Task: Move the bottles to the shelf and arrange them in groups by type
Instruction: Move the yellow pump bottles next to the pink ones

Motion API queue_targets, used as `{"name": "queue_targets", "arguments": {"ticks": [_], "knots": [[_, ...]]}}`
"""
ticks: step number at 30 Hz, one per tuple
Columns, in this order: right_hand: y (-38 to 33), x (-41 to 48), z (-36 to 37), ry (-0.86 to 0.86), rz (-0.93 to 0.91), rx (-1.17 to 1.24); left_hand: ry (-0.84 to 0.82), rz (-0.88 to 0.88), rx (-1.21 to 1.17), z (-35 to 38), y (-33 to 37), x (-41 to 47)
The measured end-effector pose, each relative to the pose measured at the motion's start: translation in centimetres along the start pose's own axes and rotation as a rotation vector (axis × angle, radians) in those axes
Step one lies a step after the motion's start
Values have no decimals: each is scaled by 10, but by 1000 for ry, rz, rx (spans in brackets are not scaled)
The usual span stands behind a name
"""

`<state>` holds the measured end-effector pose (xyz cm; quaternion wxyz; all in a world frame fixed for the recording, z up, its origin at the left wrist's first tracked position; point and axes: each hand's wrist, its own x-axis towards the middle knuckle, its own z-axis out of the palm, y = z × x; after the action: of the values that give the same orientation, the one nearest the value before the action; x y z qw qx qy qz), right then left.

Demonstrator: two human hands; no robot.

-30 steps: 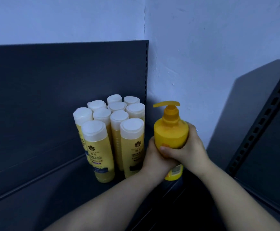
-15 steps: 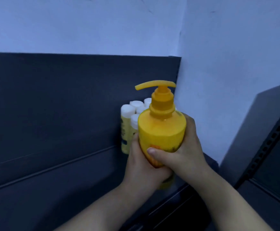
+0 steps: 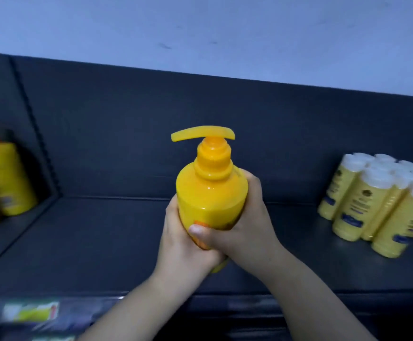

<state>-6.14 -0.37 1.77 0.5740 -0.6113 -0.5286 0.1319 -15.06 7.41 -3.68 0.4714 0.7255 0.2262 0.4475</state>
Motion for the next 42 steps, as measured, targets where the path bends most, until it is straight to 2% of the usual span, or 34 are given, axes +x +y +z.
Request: {"name": "queue_targets", "arguments": {"ticks": [5,11,22,30,37,42], "knots": [[-16,-5,91,-160,-61,80,192,-38,138,-89,-16,-39],[-25,-1,140,-296,-57,197,278,-71,192,-142,-22,-54],[7,42,151,-279,64,172,232,-178,77,-143,-38,-14],[23,69,193,-309,101,197,256,-214,111,-176,-64,11],[17,82,265,-183,160,150,129,-219,114,-243,-108,29],[-8,81,349,-76,202,117,3,-209,103,-331,-136,36]]}}
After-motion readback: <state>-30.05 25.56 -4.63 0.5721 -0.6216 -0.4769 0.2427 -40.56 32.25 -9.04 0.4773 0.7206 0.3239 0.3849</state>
